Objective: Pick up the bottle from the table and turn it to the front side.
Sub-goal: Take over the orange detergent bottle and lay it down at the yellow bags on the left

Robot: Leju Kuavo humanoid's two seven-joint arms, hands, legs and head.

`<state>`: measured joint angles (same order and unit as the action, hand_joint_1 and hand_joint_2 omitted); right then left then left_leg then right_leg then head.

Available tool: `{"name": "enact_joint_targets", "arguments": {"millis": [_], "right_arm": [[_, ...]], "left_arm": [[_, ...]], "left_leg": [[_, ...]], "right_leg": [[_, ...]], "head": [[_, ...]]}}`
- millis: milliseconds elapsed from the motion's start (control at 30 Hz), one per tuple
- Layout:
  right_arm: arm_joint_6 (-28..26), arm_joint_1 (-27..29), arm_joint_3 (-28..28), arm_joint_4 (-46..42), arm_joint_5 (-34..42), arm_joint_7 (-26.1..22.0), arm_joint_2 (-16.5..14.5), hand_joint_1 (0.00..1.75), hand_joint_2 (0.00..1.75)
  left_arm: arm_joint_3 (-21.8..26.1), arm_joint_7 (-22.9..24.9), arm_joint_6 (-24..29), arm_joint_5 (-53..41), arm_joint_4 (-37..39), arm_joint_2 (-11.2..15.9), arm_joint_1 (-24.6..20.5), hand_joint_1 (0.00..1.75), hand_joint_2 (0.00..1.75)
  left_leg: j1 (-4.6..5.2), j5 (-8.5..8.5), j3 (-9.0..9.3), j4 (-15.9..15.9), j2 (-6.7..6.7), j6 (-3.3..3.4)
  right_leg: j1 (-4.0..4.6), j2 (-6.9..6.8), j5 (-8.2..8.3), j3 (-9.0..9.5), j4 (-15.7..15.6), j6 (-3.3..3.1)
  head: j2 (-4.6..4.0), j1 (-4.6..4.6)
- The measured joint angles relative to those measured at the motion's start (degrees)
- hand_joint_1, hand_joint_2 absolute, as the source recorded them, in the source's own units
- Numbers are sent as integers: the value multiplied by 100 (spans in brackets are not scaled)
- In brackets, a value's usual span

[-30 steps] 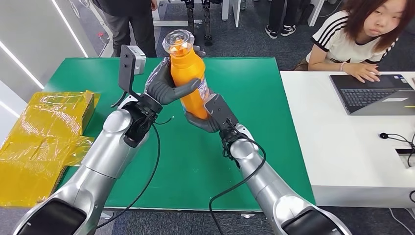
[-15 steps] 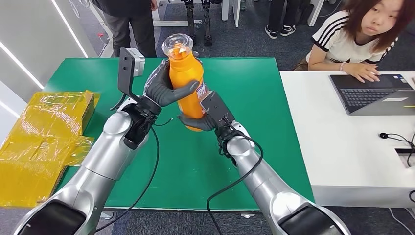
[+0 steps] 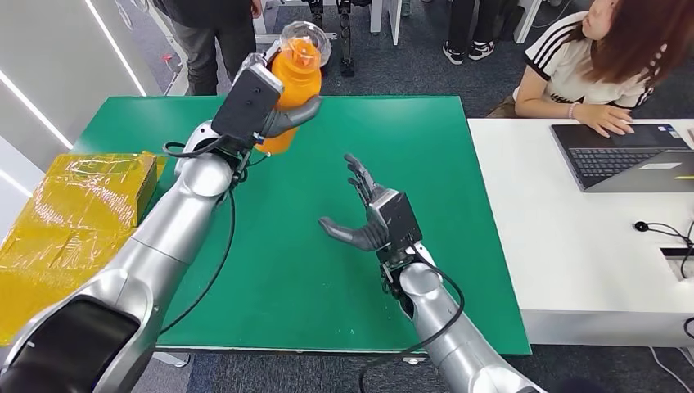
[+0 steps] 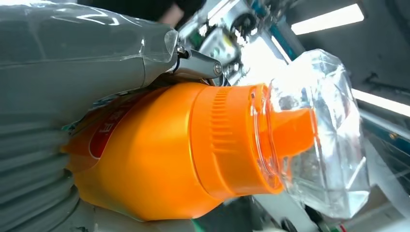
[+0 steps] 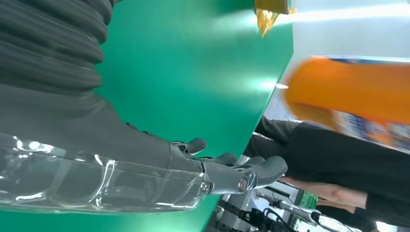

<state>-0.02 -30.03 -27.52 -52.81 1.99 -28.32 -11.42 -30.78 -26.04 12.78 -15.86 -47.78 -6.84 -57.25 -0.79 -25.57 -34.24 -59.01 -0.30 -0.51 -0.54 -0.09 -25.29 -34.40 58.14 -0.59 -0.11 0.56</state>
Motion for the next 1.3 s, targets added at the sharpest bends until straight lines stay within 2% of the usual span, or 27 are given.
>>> {"name": "enact_joint_targets", "arguments": {"millis": [267,400,500,700,833,933,1067,1167,1300], "right_arm": [[69,1030,0,-1055,-93,-32,234,0,175],[-39,1433,51,-1637,-294,-41,396,0,175],[-156,1730,198,-2125,-466,-38,527,0,175],[-315,2419,684,-3135,-740,-152,728,0,175],[-299,2842,965,-3644,-751,-303,767,0,175],[-288,3094,1089,-3877,-783,-391,770,0,175],[-299,3267,1159,-4074,-784,-476,770,0,175],[-304,3330,1172,-4166,-759,-546,769,0,175],[-313,3358,1186,-4282,-752,-624,768,0,175]], "left_arm": [[-115,257,972,-2121,757,61,-622,175,175],[-200,520,1174,-2996,974,268,-763,175,175],[-234,595,1221,-3478,1008,620,-799,175,175],[-234,568,1191,-3904,969,1615,-601,175,175],[-154,611,1129,-4030,632,2425,-141,175,175],[39,605,1028,-4020,272,3086,347,175,175],[378,576,890,-3972,-234,3828,1091,175,175],[740,528,899,-4029,-622,4177,1832,175,175],[1224,515,1048,-4295,-1120,4307,2919,175,175]], "left_leg": [[0,0,-1,2,4,0],[0,0,-2,2,7,0],[0,0,2,5,24,-1],[-2,0,3,12,34,-2],[-1,-4,5,18,52,-6],[-2,-7,6,20,70,-12],[-1,-8,5,22,69,-14],[1,-10,5,22,70,-16],[5,-10,4,21,68,-15]], "right_leg": [[0,1,0,-1,0,0],[0,5,0,-1,1,0],[0,20,1,-2,1,-1],[0,31,1,-8,8,-3],[0,50,-3,-13,14,-8],[0,71,-5,-22,15,-11],[0,70,-8,-25,16,-16],[0,70,-10,-25,14,-16],[-4,67,-10,-26,11,-15]], "head": [[0,1],[0,0],[0,0],[0,1],[0,-1],[0,1],[0,-2],[0,-2],[0,-3]]}}
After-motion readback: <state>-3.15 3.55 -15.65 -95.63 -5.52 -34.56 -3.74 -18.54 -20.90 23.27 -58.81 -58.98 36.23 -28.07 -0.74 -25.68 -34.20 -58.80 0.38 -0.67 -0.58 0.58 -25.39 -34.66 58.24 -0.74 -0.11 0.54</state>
